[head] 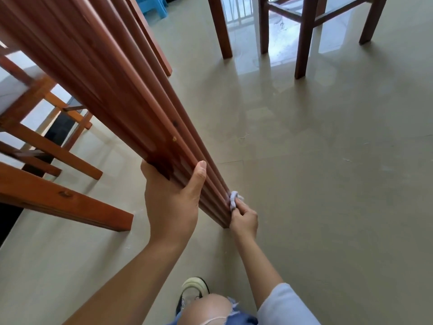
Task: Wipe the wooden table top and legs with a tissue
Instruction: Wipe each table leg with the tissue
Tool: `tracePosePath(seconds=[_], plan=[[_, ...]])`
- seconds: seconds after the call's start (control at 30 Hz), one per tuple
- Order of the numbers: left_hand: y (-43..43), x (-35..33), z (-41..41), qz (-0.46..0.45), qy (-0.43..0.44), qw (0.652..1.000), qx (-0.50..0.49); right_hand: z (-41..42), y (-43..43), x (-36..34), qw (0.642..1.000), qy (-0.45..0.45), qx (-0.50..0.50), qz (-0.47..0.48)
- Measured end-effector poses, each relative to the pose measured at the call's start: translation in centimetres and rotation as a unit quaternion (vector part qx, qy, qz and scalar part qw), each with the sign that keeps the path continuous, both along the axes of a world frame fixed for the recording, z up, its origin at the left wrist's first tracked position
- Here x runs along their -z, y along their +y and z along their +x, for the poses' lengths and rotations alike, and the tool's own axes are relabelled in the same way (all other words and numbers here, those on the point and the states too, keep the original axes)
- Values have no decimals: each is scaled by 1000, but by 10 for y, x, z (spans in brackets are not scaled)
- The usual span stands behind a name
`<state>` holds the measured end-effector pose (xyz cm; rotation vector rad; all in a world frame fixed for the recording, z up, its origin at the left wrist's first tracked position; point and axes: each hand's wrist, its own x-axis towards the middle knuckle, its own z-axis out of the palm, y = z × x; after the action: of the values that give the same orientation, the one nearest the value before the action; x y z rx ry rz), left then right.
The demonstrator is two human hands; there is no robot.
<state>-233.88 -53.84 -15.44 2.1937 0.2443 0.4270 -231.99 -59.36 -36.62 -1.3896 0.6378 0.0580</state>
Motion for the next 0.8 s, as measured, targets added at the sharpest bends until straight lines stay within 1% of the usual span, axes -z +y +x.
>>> tracePosePath(seconds=[0.03, 0.1, 0.13, 0.17, 0.2, 0.27, 0.3, 0.33, 0.37, 0.4, 0.47, 0.5, 0.53, 0.57, 0.6, 0.63, 0.7, 0.73, 0.77, 0.8], plan=[[0, 0, 0, 1, -1, 1000, 2, 0, -3, 15, 999, 33, -27, -25], [2, 0, 0, 5, -5, 1000, 6, -3, -10, 34, 985, 111, -101, -82], [2, 1, 0, 8, -6, 1000, 7, -5, -15, 37, 981, 133, -104, -94], [3, 1, 0, 9, -7, 1000, 7, -5, -21, 37, 983, 139, -79, -88], [3, 1, 1, 9, -8, 1000, 8, -4, -28, 33, 989, 132, -26, -65], [3, 2, 0, 9, -9, 1000, 9, 4, -33, 28, 991, 103, 78, 16], [3, 2, 0, 9, -9, 1000, 10, 10, -31, 25, 989, 92, 95, 67], [3, 2, 0, 7, -9, 1000, 10, 13, -24, 21, 986, 85, 87, 118], [3, 2, 0, 5, -10, 1000, 9, 14, -15, 22, 986, 81, 60, 132], [5, 3, 0, 4, -11, 1000, 9, 12, -7, 28, 989, 92, 23, 111], [6, 4, 1, 1, -12, 1000, 10, 6, 1, 48, 988, 144, -48, 5], [6, 4, 1, -1, -11, 1000, 11, 0, 0, 52, 979, 178, -85, -54], [6, 4, 1, -2, -10, 1000, 11, -4, -5, 56, 967, 204, -118, -93], [6, 4, 1, -3, -11, 1000, 10, -6, -11, 56, 964, 208, -129, -106], [6, 4, 1, -5, -13, 1000, 10, -4, -17, 56, 967, 203, -117, -98], [6, 5, 1, -5, -14, 1000, 10, -1, -22, 55, 974, 193, -85, -85], [6, 6, 1, -1, -17, 1000, 10, 8, -24, 47, 987, 160, -17, -17], [6, 6, 1, 0, -17, 1000, 10, 12, -21, 43, 988, 150, -1, 23], [6, 6, 1, 0, -17, 1000, 9, 13, -16, 42, 988, 146, -4, 47], [6, 6, 1, 0, -17, 1000, 11, 12, -11, 43, 987, 155, -34, 32]])
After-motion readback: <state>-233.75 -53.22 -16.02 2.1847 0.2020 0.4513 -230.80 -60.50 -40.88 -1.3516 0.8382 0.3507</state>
